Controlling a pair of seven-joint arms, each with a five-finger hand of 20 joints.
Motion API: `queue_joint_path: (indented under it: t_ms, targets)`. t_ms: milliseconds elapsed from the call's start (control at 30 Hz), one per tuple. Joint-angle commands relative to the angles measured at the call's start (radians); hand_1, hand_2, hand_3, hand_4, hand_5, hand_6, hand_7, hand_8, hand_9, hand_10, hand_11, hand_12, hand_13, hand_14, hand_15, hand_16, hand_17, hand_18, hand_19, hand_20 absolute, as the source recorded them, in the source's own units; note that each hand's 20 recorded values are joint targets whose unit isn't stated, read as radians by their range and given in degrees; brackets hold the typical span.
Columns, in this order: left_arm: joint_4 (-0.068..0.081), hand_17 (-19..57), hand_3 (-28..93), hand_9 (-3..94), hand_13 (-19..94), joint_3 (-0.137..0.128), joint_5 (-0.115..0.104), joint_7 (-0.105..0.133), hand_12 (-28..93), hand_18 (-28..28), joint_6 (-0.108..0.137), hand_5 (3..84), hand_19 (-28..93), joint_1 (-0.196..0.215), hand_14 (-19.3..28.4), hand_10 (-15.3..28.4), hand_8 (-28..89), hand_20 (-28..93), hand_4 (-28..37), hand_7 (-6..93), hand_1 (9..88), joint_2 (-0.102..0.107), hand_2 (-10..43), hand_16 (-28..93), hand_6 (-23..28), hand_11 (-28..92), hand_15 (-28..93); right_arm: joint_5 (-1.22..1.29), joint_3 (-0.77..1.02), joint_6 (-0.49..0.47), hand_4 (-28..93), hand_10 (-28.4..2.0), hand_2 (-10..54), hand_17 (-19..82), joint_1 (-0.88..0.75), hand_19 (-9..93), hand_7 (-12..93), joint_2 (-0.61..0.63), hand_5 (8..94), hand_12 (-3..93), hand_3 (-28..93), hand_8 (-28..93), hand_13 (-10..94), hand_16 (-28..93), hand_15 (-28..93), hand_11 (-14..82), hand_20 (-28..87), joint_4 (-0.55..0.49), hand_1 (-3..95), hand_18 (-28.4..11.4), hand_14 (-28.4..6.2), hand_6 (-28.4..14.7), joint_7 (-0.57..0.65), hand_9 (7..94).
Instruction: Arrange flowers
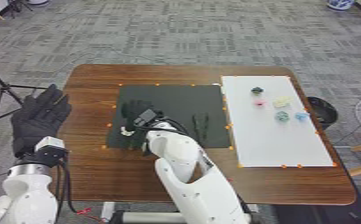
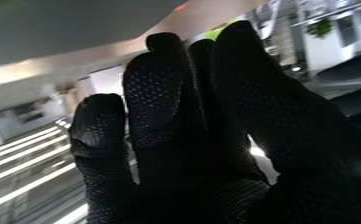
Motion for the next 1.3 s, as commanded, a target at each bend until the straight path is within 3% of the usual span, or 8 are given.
queue_joint_path:
  t_ms: [33,133,400,467,700,733,1200,1300]
  targets:
    - [0.016,-6.3,72,35.6,26,0.034,0.004,-0.027,8,14.2,-0.039,45.6,35,-0.036,14.4,13.4,-10,8,-28.3,12.4,25.6,0.002,14.1,-4,8.3,19,22,0.151,0.143,-0.132,-28,-14.0,-9.5,38,0.046,86,15,0.142,53.8,17.3,75,-11,65,40,63,15.1,39,-0.195,51.7,-19.6,-6.2,-3.9,-0.033,57.3]
    - [0.028,-6.2,71,35.6,26,0.060,0.002,-0.027,8,14.2,-0.048,45.6,35,-0.072,14.3,13.4,-10,8,-28.3,12.4,25.6,0.006,14.1,-4,8.2,19,21,0.165,0.198,-0.113,-28,-14.9,-9.5,35,0.057,83,15,0.215,49.0,17.0,76,-11,60,37,65,12.3,39,-0.227,50.1,-20.0,-8.1,-4.4,0.019,51.0]
    - [0.043,-6.2,72,35.4,26,0.109,0.002,-0.033,8,14.1,-0.057,45.3,34,-0.140,14.0,13.4,-10,8,-28.3,11.8,25.7,0.029,14.0,-3,8.2,18,20,0.294,0.390,-0.143,-28,-15.4,-9.5,35,0.011,82,12,0.406,47.8,16.2,76,-10,59,35,66,10.4,39,-0.306,49.3,-20.7,-9.6,-5.6,0.204,48.9]
    - [0.051,-6.2,72,35.5,26,0.117,-0.002,-0.052,8,14.1,-0.066,45.3,34,-0.153,13.9,13.4,-9,8,-28.3,11.7,25.7,0.027,14.0,-3,8.1,18,20,0.317,0.441,-0.139,-28,-15.4,-9.5,34,-0.030,82,12,0.439,47.6,16.0,76,-10,59,35,66,10.0,39,-0.335,49.2,-20.7,-9.7,-5.7,0.228,48.4]
    - [0.061,-6.3,71,35.2,26,0.153,-0.003,-0.052,8,14.0,-0.062,45.1,34,-0.188,14.0,13.3,-9,8,-28.3,11.6,25.8,0.013,14.1,-3,7.9,18,20,0.297,0.547,-0.232,-27,-15.1,-9.5,33,-0.101,81,11,0.492,46.7,15.7,75,-9,57,35,65,8.7,39,-0.353,49.9,-20.3,-10.2,-5.7,0.265,46.2]
    - [0.058,-6.3,71,34.9,26,0.156,-0.003,-0.048,8,14.0,-0.052,44.9,34,-0.188,14.0,13.2,-9,8,-28.3,11.6,25.8,0.010,14.1,-3,7.9,18,20,0.285,0.561,-0.258,-27,-15.1,-9.5,32,-0.113,81,11,0.491,45.9,15.6,75,-9,57,34,65,8.3,39,-0.359,49.8,-20.4,-10.3,-5.7,0.277,45.4]
    - [0.051,-6.5,71,34.0,26,0.156,-0.002,-0.041,8,14.1,-0.052,44.6,35,-0.183,13.1,13.0,-9,8,-28.3,11.7,26.0,0.004,14.1,-4,7.8,17,19,0.288,0.643,-0.292,-26,-16.8,-9.5,33,-0.217,81,7,0.520,47.5,14.3,77,-8,58,27,67,6.6,39,-0.378,45.8,-21.5,-12.3,-9.1,0.399,45.1]
    - [0.050,-6.5,71,34.0,26,0.150,0.000,-0.053,8,14.2,-0.047,44.6,35,-0.174,13.1,12.9,-9,8,-28.3,11.8,26.1,-0.003,14.1,-3,7.8,17,19,0.294,0.654,-0.284,-26,-16.9,-9.5,33,-0.217,81,7,0.507,47.7,14.1,76,-8,58,26,67,6.5,39,-0.350,45.9,-21.5,-12.3,-9.2,0.384,45.2]
